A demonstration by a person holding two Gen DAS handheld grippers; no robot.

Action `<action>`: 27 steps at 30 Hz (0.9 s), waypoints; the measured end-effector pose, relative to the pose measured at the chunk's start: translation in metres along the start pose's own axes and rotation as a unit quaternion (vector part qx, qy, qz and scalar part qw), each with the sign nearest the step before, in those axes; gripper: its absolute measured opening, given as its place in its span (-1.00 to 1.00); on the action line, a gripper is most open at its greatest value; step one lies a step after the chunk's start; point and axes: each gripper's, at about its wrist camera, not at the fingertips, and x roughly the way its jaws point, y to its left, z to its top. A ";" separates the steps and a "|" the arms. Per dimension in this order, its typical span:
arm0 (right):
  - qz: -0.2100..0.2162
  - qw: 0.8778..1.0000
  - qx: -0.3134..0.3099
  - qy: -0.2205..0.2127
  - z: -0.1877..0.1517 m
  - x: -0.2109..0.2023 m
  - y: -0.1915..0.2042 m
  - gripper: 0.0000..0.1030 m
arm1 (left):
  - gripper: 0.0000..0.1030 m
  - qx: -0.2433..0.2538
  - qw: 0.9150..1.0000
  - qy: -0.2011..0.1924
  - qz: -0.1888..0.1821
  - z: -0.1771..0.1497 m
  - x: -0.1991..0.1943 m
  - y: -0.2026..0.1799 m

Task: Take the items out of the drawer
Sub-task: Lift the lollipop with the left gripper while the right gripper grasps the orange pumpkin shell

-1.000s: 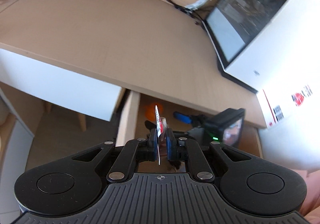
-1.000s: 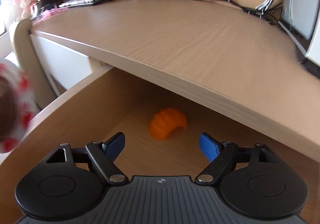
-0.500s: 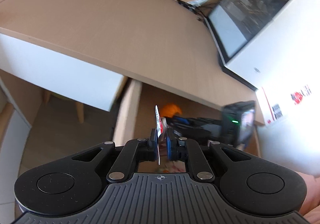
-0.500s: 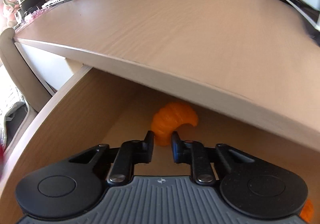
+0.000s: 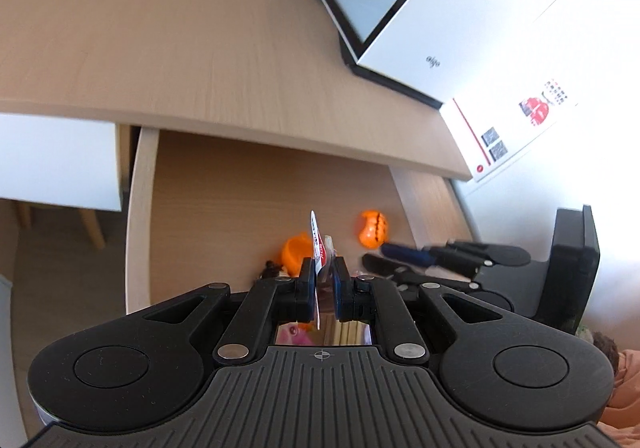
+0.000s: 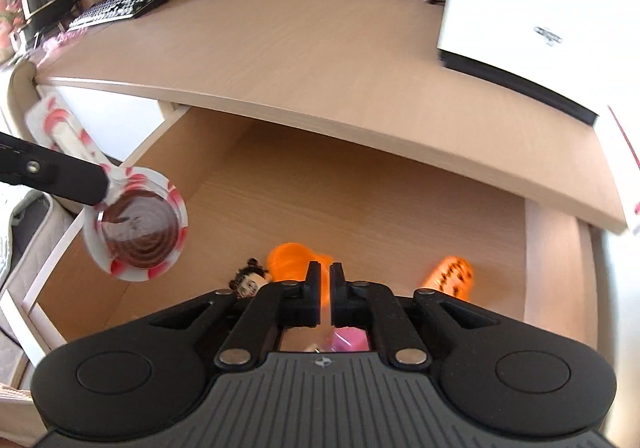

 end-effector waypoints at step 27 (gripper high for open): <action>-0.013 0.999 0.034 0.010 0.031 -0.009 -0.038 0.11 | -0.80 0.026 0.998 -0.022 -0.046 0.030 -0.012 -0.021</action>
